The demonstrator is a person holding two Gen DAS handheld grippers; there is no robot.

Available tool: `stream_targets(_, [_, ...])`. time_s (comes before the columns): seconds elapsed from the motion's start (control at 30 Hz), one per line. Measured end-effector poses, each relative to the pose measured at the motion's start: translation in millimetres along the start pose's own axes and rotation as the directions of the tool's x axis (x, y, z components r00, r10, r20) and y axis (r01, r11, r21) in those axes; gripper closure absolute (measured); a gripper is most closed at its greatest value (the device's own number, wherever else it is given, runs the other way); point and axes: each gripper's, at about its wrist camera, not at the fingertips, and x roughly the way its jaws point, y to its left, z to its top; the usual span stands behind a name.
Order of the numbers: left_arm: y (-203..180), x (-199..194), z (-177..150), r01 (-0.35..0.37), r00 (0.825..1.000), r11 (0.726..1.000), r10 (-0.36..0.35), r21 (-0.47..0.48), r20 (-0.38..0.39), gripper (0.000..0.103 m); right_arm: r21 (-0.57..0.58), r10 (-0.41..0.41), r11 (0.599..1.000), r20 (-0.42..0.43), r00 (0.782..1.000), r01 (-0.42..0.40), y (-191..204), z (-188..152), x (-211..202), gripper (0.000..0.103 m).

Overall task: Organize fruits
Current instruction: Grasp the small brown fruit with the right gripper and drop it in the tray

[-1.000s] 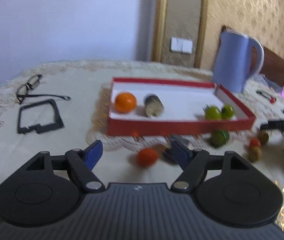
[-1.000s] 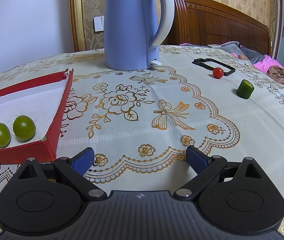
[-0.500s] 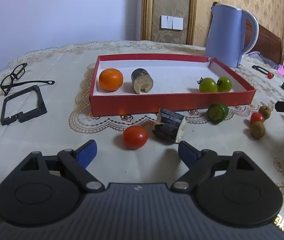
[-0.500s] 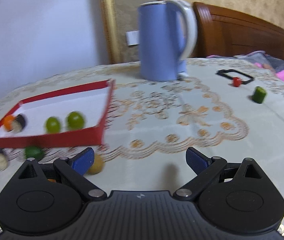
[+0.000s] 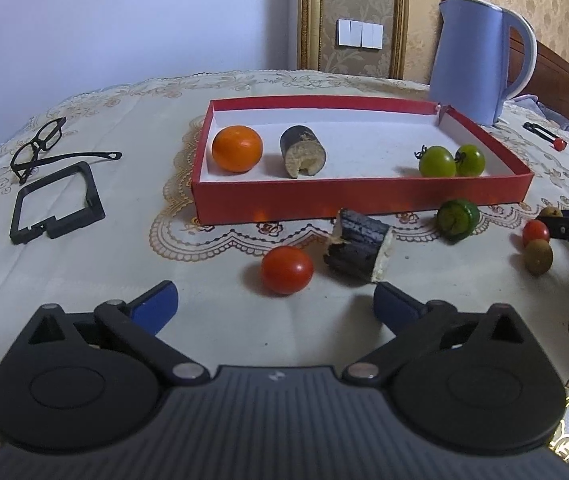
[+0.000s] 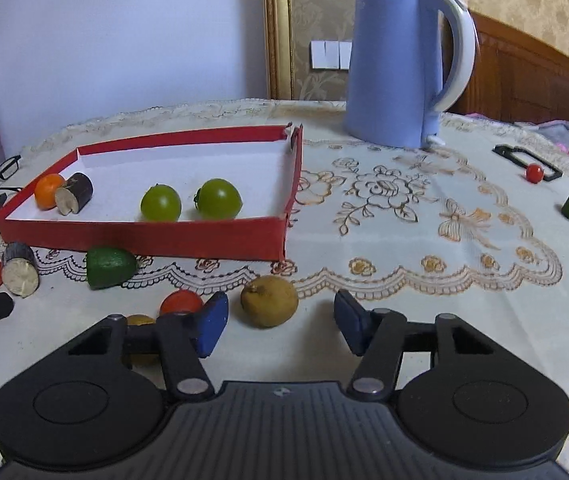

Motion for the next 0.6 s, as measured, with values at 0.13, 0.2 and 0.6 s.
stream_targets(0.13, [-0.1, -0.2, -0.3, -0.002, 1.0, 1.0, 0.002, 0.003, -0.001, 0.0, -0.02, 0.006, 1.0, -0.003, 1.0, -0.006, 4.3, 0.3, 0.8, 0.073])
stream_targets(0.2, [-0.6, -0.1, -0.3, -0.003, 1.0, 1.0, 0.003, 0.003, -0.001, 0.0, -0.022, 0.006, 1.0, -0.003, 1.0, -0.006, 4.9, 0.6, 0.8, 0.073])
stream_targets(0.6, [-0.8, 0.0, -0.3, -0.003, 1.0, 1.0, 0.003, 0.004, -0.001, 0.0, -0.038, 0.018, 0.999, 0.135, 0.991, -0.013, -0.4, 31.4, -23.0, 0.073])
